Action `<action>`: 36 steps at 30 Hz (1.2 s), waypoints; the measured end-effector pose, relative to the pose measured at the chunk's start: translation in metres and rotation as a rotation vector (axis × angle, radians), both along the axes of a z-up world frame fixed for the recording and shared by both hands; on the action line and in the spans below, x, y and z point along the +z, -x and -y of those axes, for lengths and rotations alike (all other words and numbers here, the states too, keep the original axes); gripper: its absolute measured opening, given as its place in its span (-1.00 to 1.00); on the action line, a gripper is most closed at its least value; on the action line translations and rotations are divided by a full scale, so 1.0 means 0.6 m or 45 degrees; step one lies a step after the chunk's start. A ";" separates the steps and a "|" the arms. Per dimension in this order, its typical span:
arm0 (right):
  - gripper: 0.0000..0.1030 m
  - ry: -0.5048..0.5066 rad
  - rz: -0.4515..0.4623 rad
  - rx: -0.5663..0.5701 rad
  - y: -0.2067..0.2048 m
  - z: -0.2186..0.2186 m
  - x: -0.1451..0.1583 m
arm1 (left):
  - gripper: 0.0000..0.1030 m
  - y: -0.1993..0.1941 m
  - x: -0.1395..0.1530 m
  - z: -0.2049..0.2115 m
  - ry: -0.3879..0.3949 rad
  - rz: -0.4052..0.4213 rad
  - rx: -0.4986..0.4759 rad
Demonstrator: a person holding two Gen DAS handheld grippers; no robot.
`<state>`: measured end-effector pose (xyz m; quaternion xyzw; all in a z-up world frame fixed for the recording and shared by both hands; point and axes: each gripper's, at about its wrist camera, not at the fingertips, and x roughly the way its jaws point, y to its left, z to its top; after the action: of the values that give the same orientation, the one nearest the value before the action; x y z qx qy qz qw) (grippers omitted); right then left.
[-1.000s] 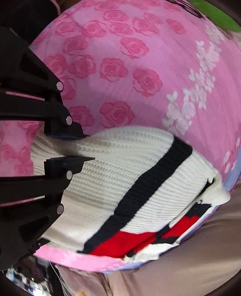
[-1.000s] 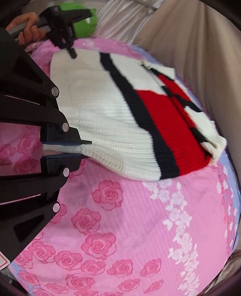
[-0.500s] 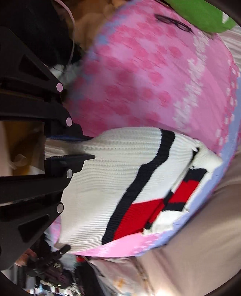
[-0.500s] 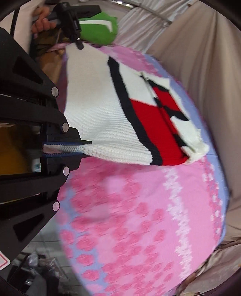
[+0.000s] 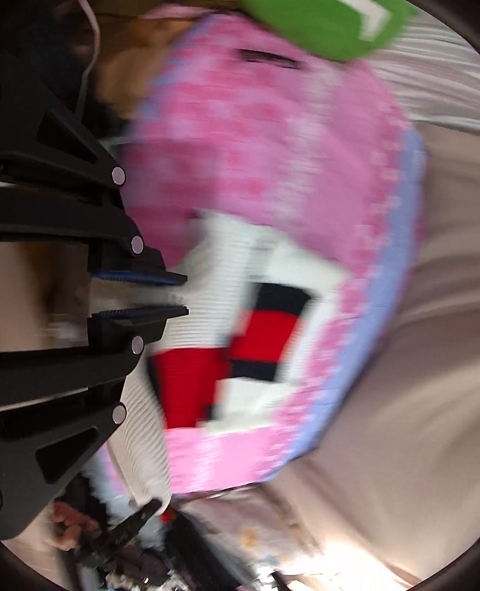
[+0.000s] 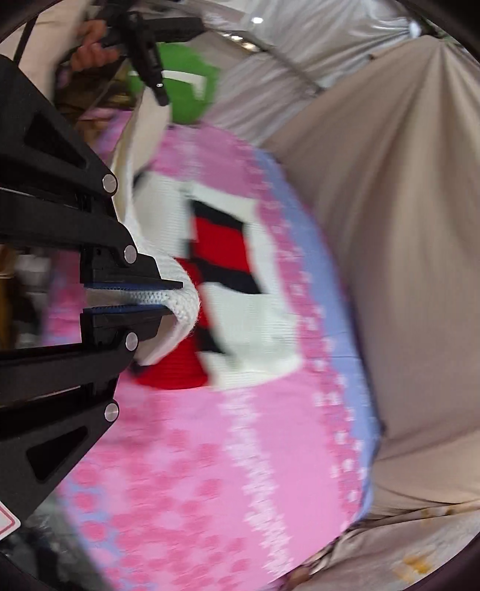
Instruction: Fold small clothes
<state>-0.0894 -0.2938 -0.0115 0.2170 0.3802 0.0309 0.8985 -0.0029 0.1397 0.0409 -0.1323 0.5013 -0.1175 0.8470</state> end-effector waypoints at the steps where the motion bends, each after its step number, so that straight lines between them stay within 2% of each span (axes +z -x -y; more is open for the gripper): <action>1: -0.88 -0.011 0.008 -0.022 -0.036 0.005 -0.012 | -0.86 -0.041 -0.003 0.009 -0.021 0.053 0.019; 3: -0.88 -0.041 -0.007 -0.076 -0.109 0.011 -0.045 | -0.92 -0.113 -0.022 0.025 -0.087 0.100 0.055; 7: -0.85 0.000 -0.127 -0.107 -0.215 -0.004 -0.124 | -0.91 -0.241 -0.085 0.042 -0.168 0.077 0.144; 10: -0.73 0.003 -0.200 -0.146 -0.239 -0.005 -0.163 | -0.90 -0.296 -0.141 0.054 -0.246 0.023 0.166; 11: -0.72 0.020 -0.201 -0.159 -0.236 -0.004 -0.165 | -0.89 -0.303 -0.155 0.053 -0.243 -0.002 0.166; 12: -0.61 0.031 -0.190 -0.163 -0.233 -0.003 -0.163 | -0.88 -0.307 -0.167 0.050 -0.230 -0.044 0.168; 13: -0.49 0.045 -0.175 -0.165 -0.225 0.000 -0.160 | -0.78 -0.304 -0.171 0.047 -0.200 -0.066 0.159; 14: -0.20 0.070 -0.161 -0.178 -0.216 0.002 -0.155 | -0.43 -0.296 -0.176 0.042 -0.158 -0.077 0.132; 15: -0.02 0.092 -0.150 -0.183 -0.208 0.004 -0.150 | -0.18 -0.286 -0.180 0.041 -0.136 -0.088 0.094; 16: -0.01 0.114 -0.141 -0.175 -0.199 0.005 -0.147 | 0.15 -0.279 -0.184 0.044 -0.145 -0.093 0.074; 19: 0.06 0.119 -0.153 -0.169 -0.187 0.006 -0.147 | 0.17 -0.250 -0.197 0.062 -0.143 -0.094 -0.017; 22: 0.17 0.146 -0.168 -0.135 -0.181 -0.004 -0.158 | 0.17 -0.243 -0.229 0.093 -0.105 -0.156 -0.083; 25: 0.20 0.230 -0.186 -0.057 -0.180 -0.023 -0.163 | 0.16 -0.245 -0.252 0.115 -0.114 -0.197 -0.095; 27: 0.34 0.273 -0.161 -0.011 -0.173 -0.032 -0.158 | 0.08 -0.246 -0.253 0.117 -0.103 -0.193 -0.086; 30: 0.39 0.340 -0.157 0.019 -0.180 -0.035 -0.160 | -0.38 -0.251 -0.246 0.109 -0.071 -0.191 -0.092; 31: 0.39 0.338 -0.166 0.013 -0.188 -0.031 -0.165 | -0.64 -0.253 -0.245 0.107 -0.066 -0.198 -0.093; 32: 0.39 0.327 -0.181 -0.002 -0.201 -0.022 -0.173 | -0.76 -0.256 -0.244 0.104 -0.057 -0.205 -0.089; 35: 0.38 0.259 -0.245 -0.040 -0.235 -0.003 -0.198 | -0.91 -0.261 -0.231 0.094 -0.023 -0.196 -0.050; 36: 0.25 0.234 -0.255 -0.048 -0.241 -0.003 -0.204 | -0.92 -0.259 -0.221 0.092 -0.014 -0.173 -0.034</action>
<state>0.0552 -0.2919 -0.1336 0.1428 0.4651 -0.0428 0.8726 0.1527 0.0845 -0.0917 -0.1286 0.5600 -0.1169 0.8101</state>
